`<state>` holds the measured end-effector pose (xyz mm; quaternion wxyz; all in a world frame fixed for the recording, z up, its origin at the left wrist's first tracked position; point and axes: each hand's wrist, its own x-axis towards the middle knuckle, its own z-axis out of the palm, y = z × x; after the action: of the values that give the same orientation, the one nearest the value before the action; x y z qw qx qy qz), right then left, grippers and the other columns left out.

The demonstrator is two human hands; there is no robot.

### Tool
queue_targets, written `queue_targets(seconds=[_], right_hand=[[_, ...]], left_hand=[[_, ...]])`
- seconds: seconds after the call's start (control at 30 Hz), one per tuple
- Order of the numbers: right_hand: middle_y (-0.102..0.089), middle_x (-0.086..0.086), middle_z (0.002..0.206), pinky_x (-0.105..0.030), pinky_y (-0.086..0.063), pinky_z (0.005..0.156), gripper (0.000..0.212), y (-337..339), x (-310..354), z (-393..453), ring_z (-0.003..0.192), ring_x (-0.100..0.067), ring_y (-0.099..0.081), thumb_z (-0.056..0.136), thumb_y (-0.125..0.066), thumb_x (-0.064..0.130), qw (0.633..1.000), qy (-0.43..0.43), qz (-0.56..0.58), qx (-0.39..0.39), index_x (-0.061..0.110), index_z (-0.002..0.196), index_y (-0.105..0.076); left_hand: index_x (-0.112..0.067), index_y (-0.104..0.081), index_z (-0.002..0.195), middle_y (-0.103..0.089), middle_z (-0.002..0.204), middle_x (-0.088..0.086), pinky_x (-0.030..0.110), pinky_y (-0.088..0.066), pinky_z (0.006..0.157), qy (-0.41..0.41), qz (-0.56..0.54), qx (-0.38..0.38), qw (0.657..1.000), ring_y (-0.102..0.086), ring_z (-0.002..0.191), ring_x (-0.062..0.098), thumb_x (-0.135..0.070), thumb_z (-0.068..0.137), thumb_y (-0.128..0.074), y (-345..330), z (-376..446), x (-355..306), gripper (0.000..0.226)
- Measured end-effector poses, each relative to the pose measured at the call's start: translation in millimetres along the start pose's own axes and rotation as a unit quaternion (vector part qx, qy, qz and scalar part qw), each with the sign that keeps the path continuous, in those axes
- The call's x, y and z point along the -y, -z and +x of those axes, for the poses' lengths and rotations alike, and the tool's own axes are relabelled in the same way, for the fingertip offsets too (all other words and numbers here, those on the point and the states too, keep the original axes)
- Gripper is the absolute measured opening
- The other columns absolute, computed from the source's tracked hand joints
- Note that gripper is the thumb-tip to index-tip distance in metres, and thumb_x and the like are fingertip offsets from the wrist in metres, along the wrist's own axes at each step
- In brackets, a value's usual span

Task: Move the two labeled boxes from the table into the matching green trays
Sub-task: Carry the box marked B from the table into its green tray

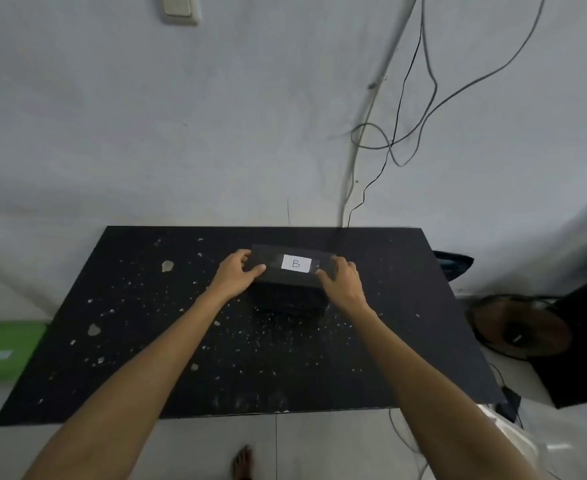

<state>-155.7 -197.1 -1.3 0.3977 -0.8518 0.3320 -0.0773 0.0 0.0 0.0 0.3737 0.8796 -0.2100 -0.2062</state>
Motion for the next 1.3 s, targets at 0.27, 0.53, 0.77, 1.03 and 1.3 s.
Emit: queue_targets(seconds=[0.27, 0.53, 0.77, 1.03, 1.3], right_hand=[[-0.025, -0.016, 0.162, -0.048, -0.03, 0.116, 0.086, -29.5, -2.3, 39.4, 0.148, -0.035, -0.027, 0.096, -0.056, 0.048, 0.984, -0.161, 0.075, 0.016, 0.005, 0.158, -0.013], [-0.04, -0.012, 0.156, -0.052, -0.036, 0.114, 0.071, -34.4, 2.8, 33.3, 0.142, -0.033, -0.04, 0.099, -0.055, 0.03, 0.973, -0.181, 0.134, -0.054, 0.012, 0.158, -0.018], [-0.042, -0.002, 0.152, -0.043, -0.04, 0.113, 0.09, 16.9, 63.1, 5.0, 0.139, -0.02, -0.042, 0.084, -0.067, 0.056, 0.963, -0.066, 0.2, -0.17, 0.014, 0.155, -0.03], [-0.044, 0.008, 0.136, -0.018, -0.042, 0.097, 0.08, 92.5, 134.5, -40.3, 0.123, -0.007, -0.047, 0.076, -0.073, 0.056, 0.919, 0.11, 0.258, -0.278, 0.026, 0.144, -0.042], [-0.055, 0.03, 0.121, 0.002, -0.043, 0.084, 0.071, 126.8, 170.7, -77.1, 0.111, 0.02, -0.051, 0.083, -0.074, 0.045, 0.887, 0.188, 0.329, -0.264, 0.029, 0.144, -0.042]], left_hand=[[-0.014, -0.023, 0.155, -0.035, 0.158, 0.008, 0.045, -0.033, 0.115, 0.139, -0.066, 0.05, 0.987, -0.036, 0.143, 0.029, -0.063, 0.085, -0.058, -23.8, 46.5, 20.0, 0.093], [-0.014, -0.047, 0.136, -0.056, 0.136, 0.007, 0.043, -0.048, 0.1, 0.061, -0.025, -0.007, 0.998, -0.055, 0.123, 0.027, -0.062, 0.083, -0.06, -30.6, 43.2, 20.9, 0.073], [-0.021, -0.049, 0.124, -0.057, 0.115, -0.005, 0.033, -0.053, 0.087, -0.025, -0.119, -0.177, 0.977, -0.058, 0.104, 0.014, -0.079, 0.062, -0.067, 14.5, 7.1, -49.3, 0.086], [-0.028, -0.044, 0.114, -0.058, 0.108, -0.012, 0.018, -0.05, 0.071, -0.1, -0.187, -0.257, 0.943, -0.06, 0.096, 0.004, -0.077, 0.057, -0.073, 72.1, -47.7, -141.6, 0.081], [-0.026, -0.041, 0.12, -0.057, 0.116, -0.008, 0.01, -0.052, 0.067, -0.174, -0.211, -0.323, 0.906, -0.061, 0.1, 0.006, -0.065, 0.069, -0.074, 108.7, -99.7, -179.4, 0.072]])
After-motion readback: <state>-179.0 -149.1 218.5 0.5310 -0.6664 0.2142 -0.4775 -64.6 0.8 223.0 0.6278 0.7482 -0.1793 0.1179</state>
